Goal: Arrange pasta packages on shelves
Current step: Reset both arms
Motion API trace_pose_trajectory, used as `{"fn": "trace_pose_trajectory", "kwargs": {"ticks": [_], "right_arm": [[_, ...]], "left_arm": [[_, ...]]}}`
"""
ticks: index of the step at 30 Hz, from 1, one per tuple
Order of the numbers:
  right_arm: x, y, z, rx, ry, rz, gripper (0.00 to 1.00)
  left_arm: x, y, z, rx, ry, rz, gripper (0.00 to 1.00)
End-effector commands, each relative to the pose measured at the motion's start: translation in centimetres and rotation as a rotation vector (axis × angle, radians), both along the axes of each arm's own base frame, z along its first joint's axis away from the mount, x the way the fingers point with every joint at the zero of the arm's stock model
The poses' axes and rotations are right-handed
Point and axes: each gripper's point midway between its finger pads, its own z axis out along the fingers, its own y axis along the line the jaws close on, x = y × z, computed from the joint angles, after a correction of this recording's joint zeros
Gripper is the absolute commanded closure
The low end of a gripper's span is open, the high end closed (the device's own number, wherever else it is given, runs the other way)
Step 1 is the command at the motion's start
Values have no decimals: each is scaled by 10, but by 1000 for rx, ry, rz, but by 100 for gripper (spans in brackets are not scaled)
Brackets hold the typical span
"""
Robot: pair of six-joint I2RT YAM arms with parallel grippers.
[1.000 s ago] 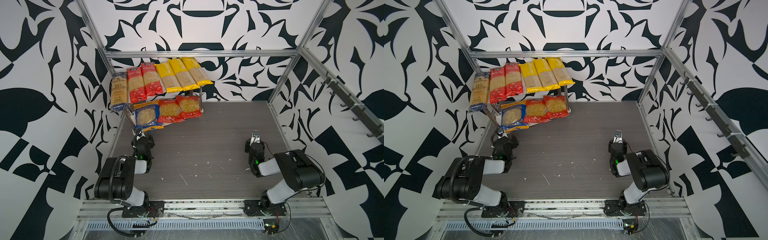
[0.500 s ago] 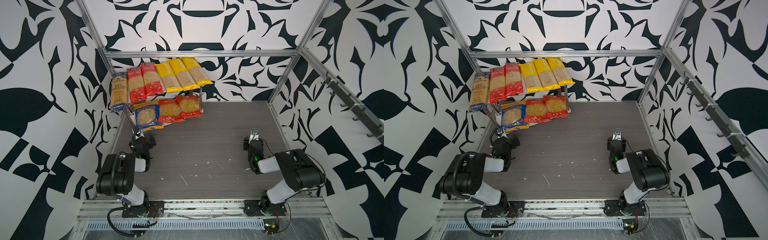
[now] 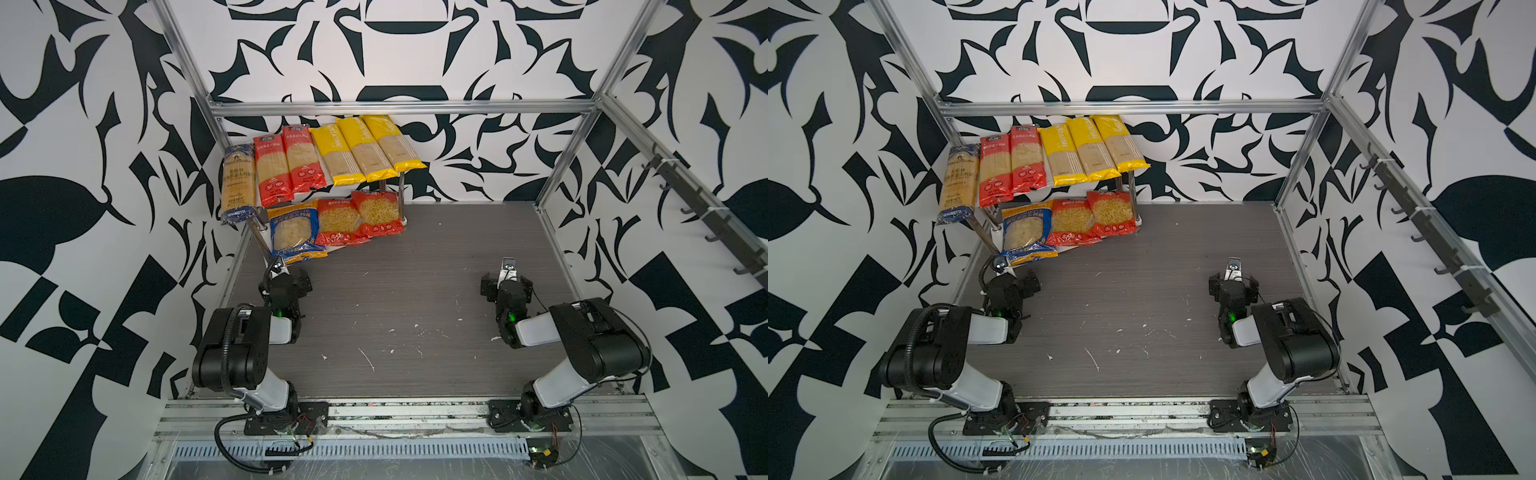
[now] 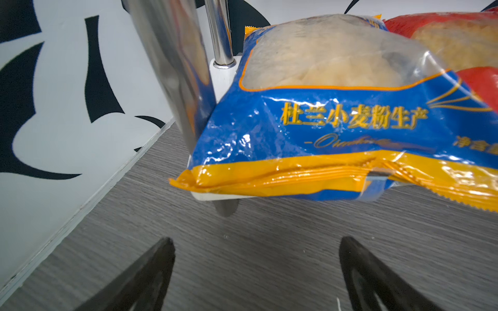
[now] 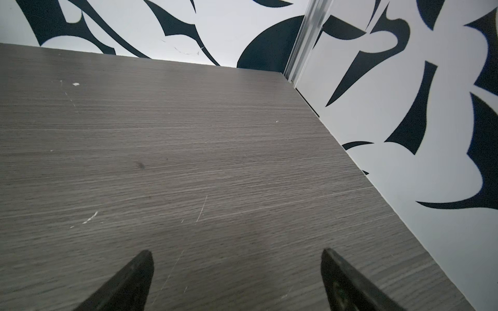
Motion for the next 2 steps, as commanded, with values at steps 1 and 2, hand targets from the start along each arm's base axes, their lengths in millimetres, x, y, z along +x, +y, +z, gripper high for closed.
{"fn": "trace_pose_trajectory", "kwargs": {"ticks": [1, 2], "right_arm": [[7, -1, 16, 14, -56, -12, 0], [7, -1, 16, 14, -56, -12, 0]], "left_arm": [[5, -3, 11, 1, -42, -15, 1], [5, -3, 11, 6, -36, -18, 1]]}}
